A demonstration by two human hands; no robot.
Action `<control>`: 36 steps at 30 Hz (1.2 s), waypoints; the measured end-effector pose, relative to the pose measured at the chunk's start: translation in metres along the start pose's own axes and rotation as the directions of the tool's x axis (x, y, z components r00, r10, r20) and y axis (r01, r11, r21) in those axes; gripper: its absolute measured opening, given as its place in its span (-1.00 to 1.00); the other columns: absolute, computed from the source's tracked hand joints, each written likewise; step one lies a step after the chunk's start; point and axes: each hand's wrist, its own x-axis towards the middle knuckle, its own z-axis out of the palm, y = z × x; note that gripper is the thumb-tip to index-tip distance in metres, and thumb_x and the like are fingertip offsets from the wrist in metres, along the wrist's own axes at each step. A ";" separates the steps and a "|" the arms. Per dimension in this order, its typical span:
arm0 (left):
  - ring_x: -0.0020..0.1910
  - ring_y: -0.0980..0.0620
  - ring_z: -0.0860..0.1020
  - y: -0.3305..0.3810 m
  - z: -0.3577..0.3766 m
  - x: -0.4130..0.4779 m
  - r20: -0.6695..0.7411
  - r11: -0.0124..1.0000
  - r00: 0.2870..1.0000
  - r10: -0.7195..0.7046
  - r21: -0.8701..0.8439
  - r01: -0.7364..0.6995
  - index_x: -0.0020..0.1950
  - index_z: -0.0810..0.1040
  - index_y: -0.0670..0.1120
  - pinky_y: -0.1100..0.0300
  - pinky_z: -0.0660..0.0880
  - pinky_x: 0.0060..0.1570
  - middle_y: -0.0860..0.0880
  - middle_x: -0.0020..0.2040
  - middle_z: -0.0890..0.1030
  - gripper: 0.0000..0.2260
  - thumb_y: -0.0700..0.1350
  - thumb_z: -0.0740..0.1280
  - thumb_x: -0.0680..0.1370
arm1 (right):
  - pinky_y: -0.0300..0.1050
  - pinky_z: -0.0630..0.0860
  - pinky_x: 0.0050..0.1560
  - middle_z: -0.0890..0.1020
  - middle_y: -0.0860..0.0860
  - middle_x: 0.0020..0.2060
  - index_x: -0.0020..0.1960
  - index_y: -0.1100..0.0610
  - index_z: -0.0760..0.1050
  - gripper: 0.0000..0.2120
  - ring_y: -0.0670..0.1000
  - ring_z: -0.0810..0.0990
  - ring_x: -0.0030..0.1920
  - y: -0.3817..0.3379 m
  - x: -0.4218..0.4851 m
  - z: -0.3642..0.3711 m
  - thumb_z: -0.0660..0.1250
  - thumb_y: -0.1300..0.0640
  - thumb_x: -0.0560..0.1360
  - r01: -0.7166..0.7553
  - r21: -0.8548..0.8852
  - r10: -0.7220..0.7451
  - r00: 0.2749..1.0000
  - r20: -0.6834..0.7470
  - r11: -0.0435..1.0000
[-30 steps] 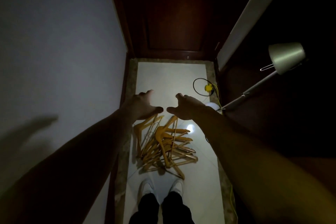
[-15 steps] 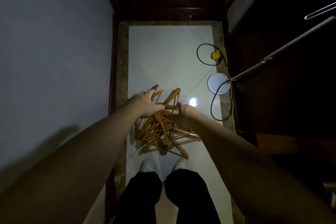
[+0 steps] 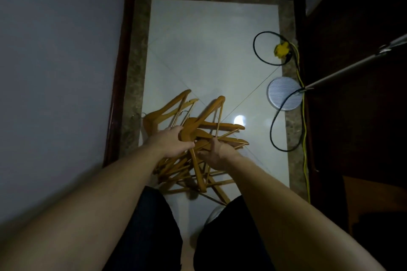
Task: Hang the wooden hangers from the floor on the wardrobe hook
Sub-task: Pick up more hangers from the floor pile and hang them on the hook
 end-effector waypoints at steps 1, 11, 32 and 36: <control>0.48 -0.18 0.30 -0.006 0.008 0.012 0.002 1.000 1.000 0.003 -0.010 -0.003 0.57 0.15 0.10 -0.17 0.36 0.37 -0.08 0.56 0.26 -0.19 0.39 0.28 0.41 | 0.09 0.53 0.24 0.53 0.11 0.28 0.49 0.00 0.26 -0.42 0.16 0.54 0.27 0.004 0.011 0.007 0.29 -0.19 0.56 -0.003 -0.004 0.003 1.000 0.004 1.000; 0.35 -0.15 0.43 -0.059 0.071 0.109 -0.038 0.997 0.999 -0.014 -0.074 0.011 0.45 0.37 0.01 -0.07 0.43 0.28 -0.10 0.43 0.43 -0.42 0.24 0.31 0.50 | 0.13 0.52 0.27 0.53 0.10 0.30 0.47 0.02 0.29 -0.43 0.14 0.53 0.26 0.027 0.119 0.064 0.32 -0.17 0.54 0.001 0.031 0.000 1.000 -0.031 1.000; 0.27 -0.27 0.47 -0.168 0.104 0.228 -0.136 0.848 0.891 -0.434 -0.395 0.353 0.51 0.25 -0.06 -0.14 0.47 0.21 -0.19 0.37 0.46 -0.39 0.06 0.36 0.52 | 0.05 0.63 0.10 0.59 -0.02 0.07 0.36 0.01 0.34 -0.59 0.01 0.63 0.03 0.037 0.226 0.137 0.34 -0.06 0.57 0.039 0.252 -0.018 0.996 -0.086 0.967; 0.25 -0.27 0.49 -0.179 0.107 0.244 -0.072 0.737 0.865 -0.496 -0.561 0.376 0.48 0.29 -0.14 -0.07 0.49 0.14 -0.21 0.33 0.49 -0.42 -0.02 0.38 0.53 | -0.01 0.62 0.09 0.51 -0.06 0.02 0.34 0.02 0.35 -0.60 0.00 0.59 0.04 0.039 0.237 0.142 0.38 0.00 0.56 0.027 0.254 -0.001 0.995 -0.100 0.967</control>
